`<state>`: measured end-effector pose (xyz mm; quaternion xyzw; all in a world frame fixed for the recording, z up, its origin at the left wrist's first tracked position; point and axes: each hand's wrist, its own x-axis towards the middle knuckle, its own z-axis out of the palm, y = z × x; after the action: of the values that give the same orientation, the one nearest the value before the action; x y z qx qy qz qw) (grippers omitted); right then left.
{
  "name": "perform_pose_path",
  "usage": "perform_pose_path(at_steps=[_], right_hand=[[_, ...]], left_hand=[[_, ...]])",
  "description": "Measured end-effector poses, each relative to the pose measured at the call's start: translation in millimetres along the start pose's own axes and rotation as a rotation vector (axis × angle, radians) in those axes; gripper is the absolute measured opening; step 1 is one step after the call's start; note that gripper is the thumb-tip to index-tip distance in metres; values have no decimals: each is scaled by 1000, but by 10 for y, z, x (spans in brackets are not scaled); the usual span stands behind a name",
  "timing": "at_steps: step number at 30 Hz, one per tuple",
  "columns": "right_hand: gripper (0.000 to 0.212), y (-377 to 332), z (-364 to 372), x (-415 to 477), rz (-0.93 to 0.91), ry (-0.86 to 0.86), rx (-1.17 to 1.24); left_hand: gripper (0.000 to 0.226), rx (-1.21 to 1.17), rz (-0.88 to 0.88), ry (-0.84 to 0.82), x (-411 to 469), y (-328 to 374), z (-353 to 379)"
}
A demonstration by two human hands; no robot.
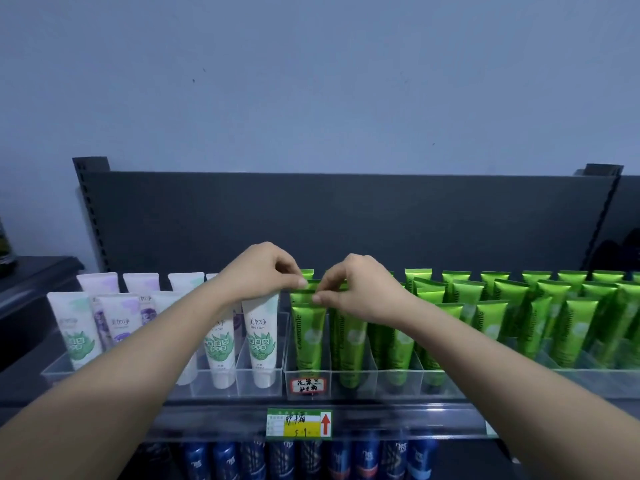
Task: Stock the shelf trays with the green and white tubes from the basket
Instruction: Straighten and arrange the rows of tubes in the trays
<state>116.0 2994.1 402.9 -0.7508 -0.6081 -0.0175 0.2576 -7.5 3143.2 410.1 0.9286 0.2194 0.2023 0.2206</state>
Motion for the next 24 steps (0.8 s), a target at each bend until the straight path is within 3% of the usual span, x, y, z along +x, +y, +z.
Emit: perform_pose_path(at_steps=[5, 10, 14, 24], right_hand=[[11, 86, -41, 177, 93, 100, -43], [12, 161, 37, 418, 172, 44, -127], [8, 177, 83, 512, 190, -14, -142], [7, 200, 158, 542, 168, 5, -136]], left_hand=[[10, -10, -73, 134, 186, -111, -62], [18, 214, -88, 46, 394, -174, -20], [9, 325, -106, -34, 505, -184, 31], [6, 61, -122, -36, 581, -254, 113]])
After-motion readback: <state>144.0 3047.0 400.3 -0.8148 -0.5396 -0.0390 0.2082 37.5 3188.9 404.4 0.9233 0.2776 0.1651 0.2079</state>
